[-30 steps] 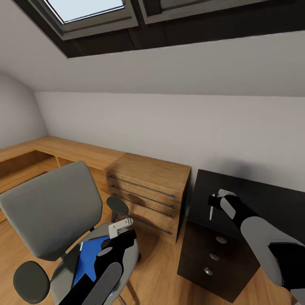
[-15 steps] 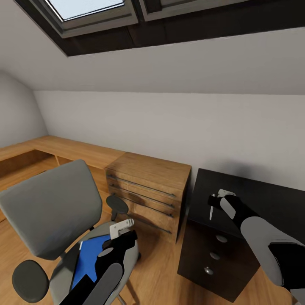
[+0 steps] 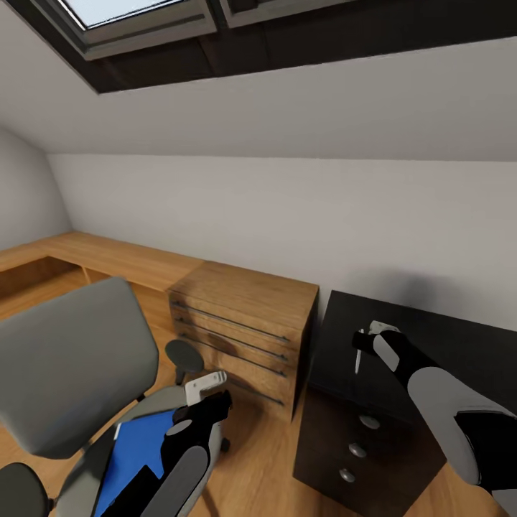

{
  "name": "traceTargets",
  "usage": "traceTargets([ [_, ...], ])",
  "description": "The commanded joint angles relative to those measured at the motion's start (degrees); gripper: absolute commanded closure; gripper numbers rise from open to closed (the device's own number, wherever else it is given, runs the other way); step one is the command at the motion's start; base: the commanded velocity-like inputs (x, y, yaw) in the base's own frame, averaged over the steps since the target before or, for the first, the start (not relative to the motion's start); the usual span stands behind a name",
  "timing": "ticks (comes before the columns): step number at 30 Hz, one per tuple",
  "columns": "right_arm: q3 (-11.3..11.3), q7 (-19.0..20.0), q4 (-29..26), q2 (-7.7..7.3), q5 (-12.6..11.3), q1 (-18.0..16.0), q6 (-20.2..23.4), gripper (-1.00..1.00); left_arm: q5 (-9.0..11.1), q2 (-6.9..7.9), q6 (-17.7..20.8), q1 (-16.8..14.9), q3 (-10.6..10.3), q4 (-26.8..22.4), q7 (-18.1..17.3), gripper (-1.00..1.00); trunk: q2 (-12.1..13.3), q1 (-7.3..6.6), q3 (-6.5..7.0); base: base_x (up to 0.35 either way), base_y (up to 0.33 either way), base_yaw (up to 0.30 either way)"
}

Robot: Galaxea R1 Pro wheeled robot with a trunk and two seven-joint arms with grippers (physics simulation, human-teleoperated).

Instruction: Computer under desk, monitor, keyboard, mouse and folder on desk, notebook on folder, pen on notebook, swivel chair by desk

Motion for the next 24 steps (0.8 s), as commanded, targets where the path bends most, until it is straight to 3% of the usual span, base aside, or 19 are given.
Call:
traceTargets([
  [1, 0.38, -0.25, -0.12, -0.01, -0.66, -0.02, 0.26, 1.00, 0.25, 0.04, 0.34, -0.07, -0.09, -0.09, 0.39, -1.00, -0.04, 0.03, -0.06, 0.276, 0.017, 0.000],
  [15, 0.55, -0.25, 0.57, 0.21, -0.61, -0.02, 0.10, 1.00, 0.39, -0.04, 0.10, -0.07, 0.14, -0.38, 0.39, -1.00, -0.04, 0.03, -0.06, 0.041, 0.002, 0.000],
  [24, 0.56, -0.25, 0.58, 0.29, -0.61, -0.02, 0.34, 1.00, 0.39, -0.04, 0.07, -0.07, 0.09, -0.44, 0.39, -1.00, -3.65, 2.01, -1.68, 0.000, 0.000, 0.000],
])
